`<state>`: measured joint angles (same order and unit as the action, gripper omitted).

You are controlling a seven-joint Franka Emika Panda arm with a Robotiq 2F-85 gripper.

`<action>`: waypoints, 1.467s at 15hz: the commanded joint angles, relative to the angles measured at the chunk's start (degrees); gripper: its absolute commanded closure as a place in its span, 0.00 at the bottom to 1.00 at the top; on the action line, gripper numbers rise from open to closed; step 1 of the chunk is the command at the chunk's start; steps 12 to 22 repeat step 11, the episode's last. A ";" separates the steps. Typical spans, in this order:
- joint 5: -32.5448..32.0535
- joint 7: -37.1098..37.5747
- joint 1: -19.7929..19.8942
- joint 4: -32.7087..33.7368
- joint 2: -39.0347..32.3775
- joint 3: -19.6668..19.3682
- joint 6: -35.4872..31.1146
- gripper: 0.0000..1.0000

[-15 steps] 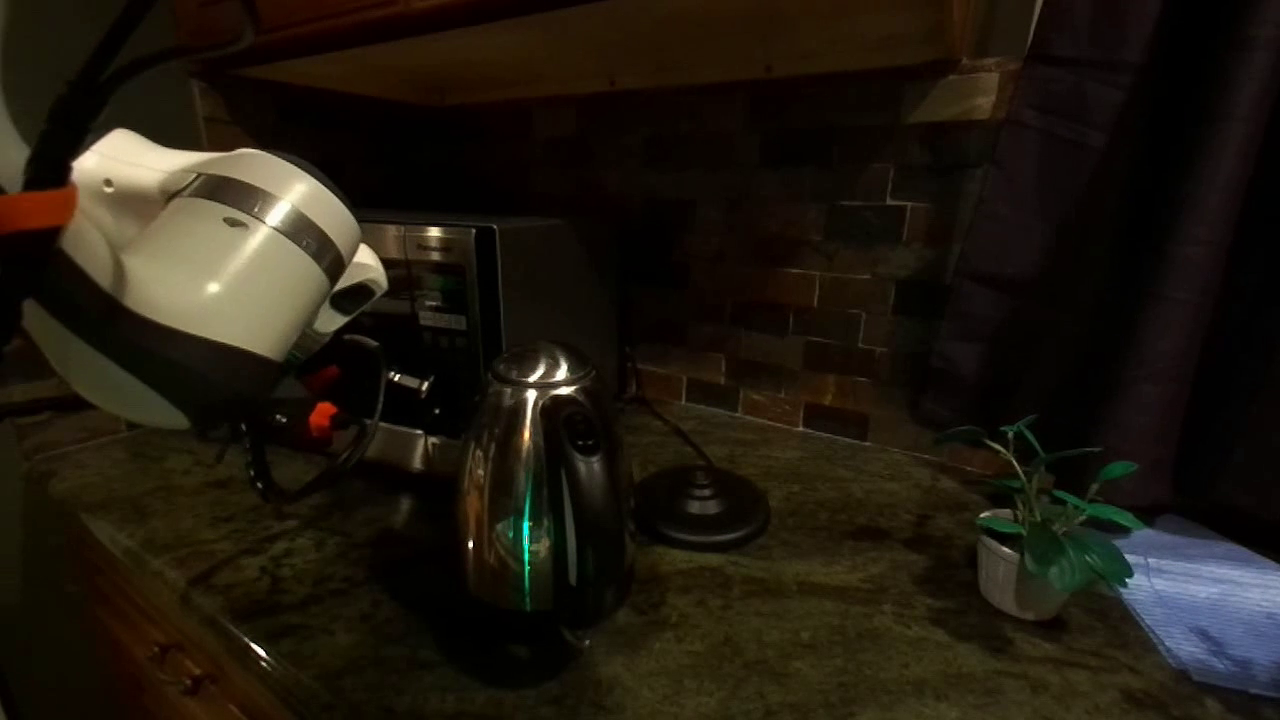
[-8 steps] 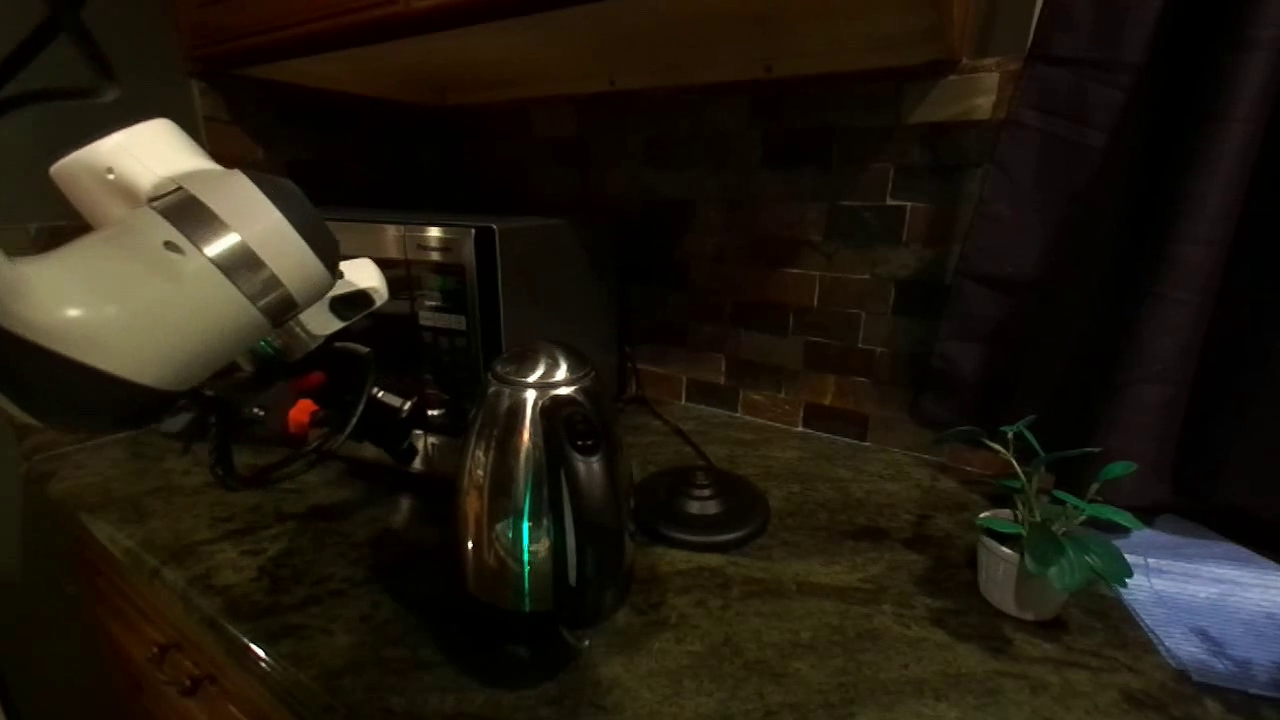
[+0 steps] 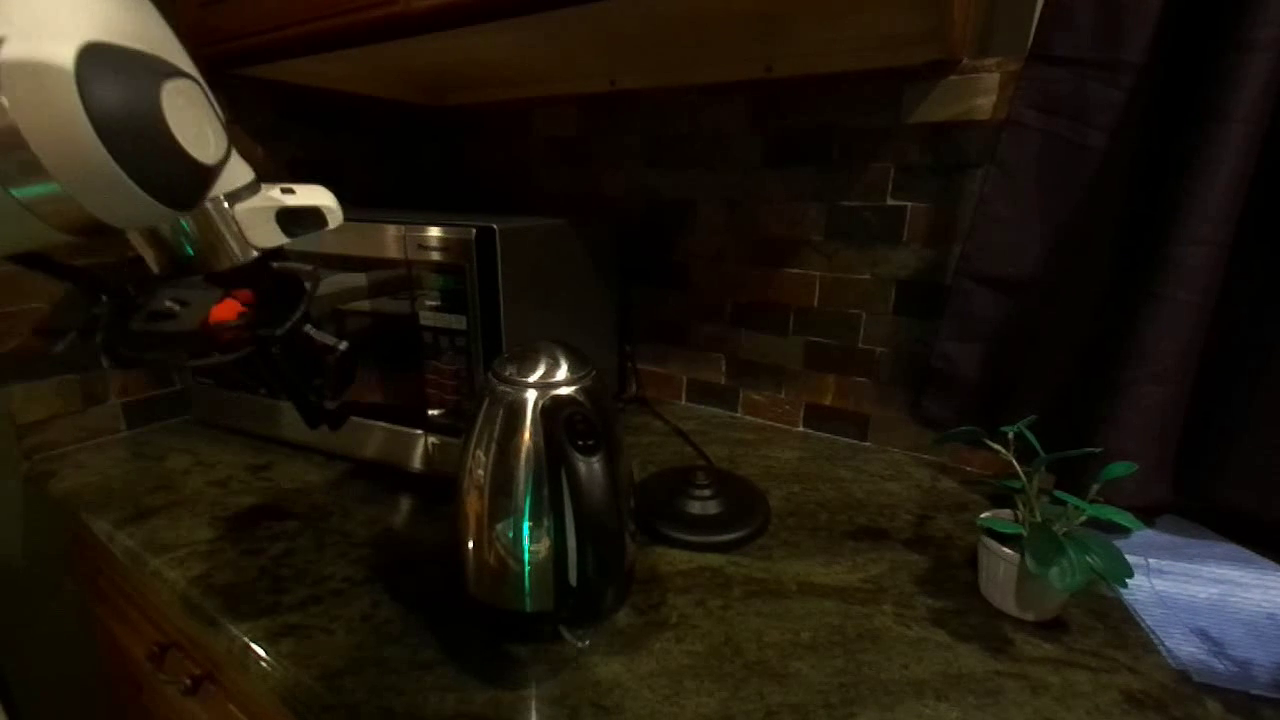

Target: Press a button on the right side of the microwave

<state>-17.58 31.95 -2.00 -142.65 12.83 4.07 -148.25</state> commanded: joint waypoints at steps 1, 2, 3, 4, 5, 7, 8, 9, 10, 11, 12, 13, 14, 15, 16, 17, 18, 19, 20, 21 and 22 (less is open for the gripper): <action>6.68 -8.18 0.59 1.59 11.64 0.23 14.60 0.44; 7.42 -9.81 0.90 3.07 14.23 0.13 19.33 0.38; 7.55 -11.15 1.36 4.58 16.80 0.06 24.10 0.31; 8.67 -13.98 1.37 5.97 18.86 -0.58 29.08 0.22; 9.82 -16.60 1.24 7.63 20.62 -1.36 34.03 0.16; 12.56 -22.80 0.51 10.85 22.82 -3.85 42.35 0.01; 9.81 -17.71 2.17 9.41 20.99 -0.82 37.41 0.00; 10.19 -18.75 2.36 10.17 22.21 -1.20 38.77 0.12; 10.16 -18.72 2.55 10.20 22.58 -1.13 38.77 0.03; 10.13 -18.66 2.56 10.11 22.36 -0.94 38.70 0.00; 10.13 -18.66 2.56 10.11 22.36 -0.94 38.70 0.00; 10.13 -18.66 2.56 10.11 22.36 -0.94 38.70 0.00; 10.13 -18.66 2.56 10.11 22.36 -0.94 38.70 0.00; 10.13 -18.66 2.56 10.11 22.36 -0.94 38.70 0.00; 10.13 -18.66 2.56 10.11 22.36 -0.94 38.70 0.00; 10.13 -18.66 2.56 10.11 22.36 -0.94 38.70 0.00; 10.13 -18.66 2.56 10.11 22.36 -0.94 38.70 0.00; 10.13 -18.66 2.56 10.11 22.36 -0.94 38.70 0.00; 10.13 -18.66 2.56 10.11 22.36 -0.94 38.70 0.00; 10.13 -18.66 2.56 10.11 22.36 -0.94 38.70 0.00; 10.13 -18.66 2.56 10.11 22.36 -0.94 38.70 0.00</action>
